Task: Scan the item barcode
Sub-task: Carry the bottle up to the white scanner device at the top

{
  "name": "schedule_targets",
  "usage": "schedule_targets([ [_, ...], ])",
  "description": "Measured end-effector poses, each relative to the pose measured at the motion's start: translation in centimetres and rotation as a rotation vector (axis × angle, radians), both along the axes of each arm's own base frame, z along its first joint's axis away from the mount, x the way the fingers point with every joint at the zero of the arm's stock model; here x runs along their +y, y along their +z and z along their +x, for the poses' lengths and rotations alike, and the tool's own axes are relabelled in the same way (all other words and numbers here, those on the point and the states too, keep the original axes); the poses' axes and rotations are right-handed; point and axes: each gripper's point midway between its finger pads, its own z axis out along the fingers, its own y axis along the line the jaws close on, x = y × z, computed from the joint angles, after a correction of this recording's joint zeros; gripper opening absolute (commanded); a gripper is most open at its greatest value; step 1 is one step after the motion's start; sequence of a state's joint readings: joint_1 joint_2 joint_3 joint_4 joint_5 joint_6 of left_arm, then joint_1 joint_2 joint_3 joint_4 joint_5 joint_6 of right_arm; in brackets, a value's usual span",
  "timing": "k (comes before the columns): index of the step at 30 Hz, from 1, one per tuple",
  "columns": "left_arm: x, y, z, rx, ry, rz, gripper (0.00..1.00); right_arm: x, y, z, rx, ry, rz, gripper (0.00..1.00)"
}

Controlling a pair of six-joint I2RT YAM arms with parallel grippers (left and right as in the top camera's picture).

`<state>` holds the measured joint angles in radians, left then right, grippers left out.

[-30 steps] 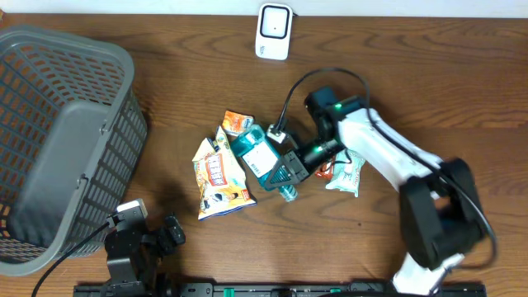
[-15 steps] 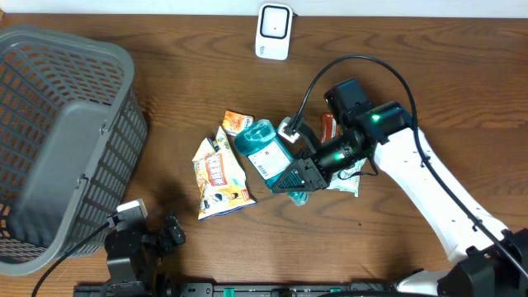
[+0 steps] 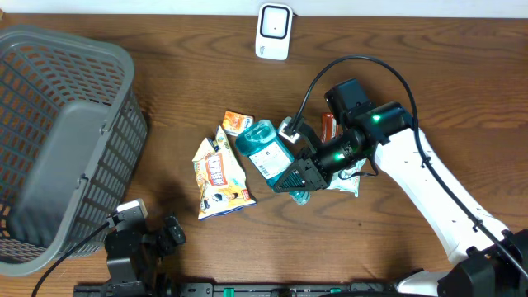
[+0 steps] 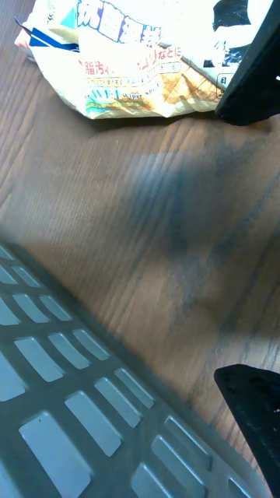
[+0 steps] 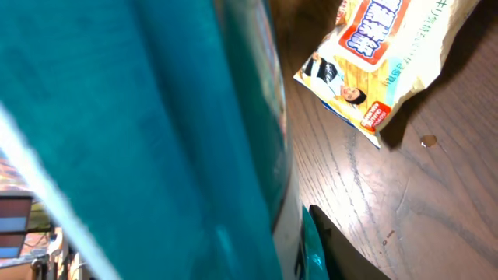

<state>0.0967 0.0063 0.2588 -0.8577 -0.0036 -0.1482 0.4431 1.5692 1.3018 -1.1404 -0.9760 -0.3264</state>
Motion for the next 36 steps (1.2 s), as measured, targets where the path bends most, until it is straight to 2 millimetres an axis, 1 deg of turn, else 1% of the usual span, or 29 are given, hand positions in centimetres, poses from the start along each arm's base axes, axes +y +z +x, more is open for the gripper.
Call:
schedule_targets([
  [11,0.0,0.0,0.0,0.000,0.000,0.000,0.98,-0.1,-0.3,0.1,-0.018,0.003,-0.013,0.01],
  [15,0.0,0.0,0.0,0.000,0.000,0.000,0.98,-0.3,-1.0,1.3,-0.097,-0.003,-0.052,0.01],
  [18,0.0,0.0,0.0,0.000,0.000,0.000,0.98,-0.8,-2.2,3.8,-0.226,-0.036,-0.127,0.01],
  [20,0.0,0.0,0.0,0.000,0.000,0.000,0.98,-1.0,-2.7,5.9,-0.311,-0.085,-0.172,0.01],
  [22,0.0,0.0,0.0,0.000,0.000,-0.001,0.98,-1.4,-2.9,8.7,-0.401,-0.168,-0.224,0.01],
  [23,0.0,0.0,0.0,0.000,0.000,0.000,0.98,-1.5,-2.9,9.8,-0.432,-0.202,-0.242,0.01],
  [27,0.0,0.0,0.0,0.000,0.000,0.000,0.98,-1.7,-3.2,13.7,-0.527,-0.319,-0.288,0.01],
  [28,0.0,0.0,0.0,0.000,0.000,0.000,0.98,-1.7,-3.4,15.2,-0.563,-0.361,-0.300,0.01],
  [30,0.0,0.0,0.0,0.000,0.000,0.000,0.98,-1.9,-3.7,16.9,-0.605,-0.406,-0.321,0.01],
  [34,0.0,0.0,0.0,0.000,0.000,0.000,0.98,-2.8,-5.1,21.4,-0.709,-0.531,-0.397,0.01],
  [36,0.0,0.0,0.0,0.000,0.000,0.000,0.98,-3.2,-6.1,22.8,-0.735,-0.567,-0.435,0.01],
])
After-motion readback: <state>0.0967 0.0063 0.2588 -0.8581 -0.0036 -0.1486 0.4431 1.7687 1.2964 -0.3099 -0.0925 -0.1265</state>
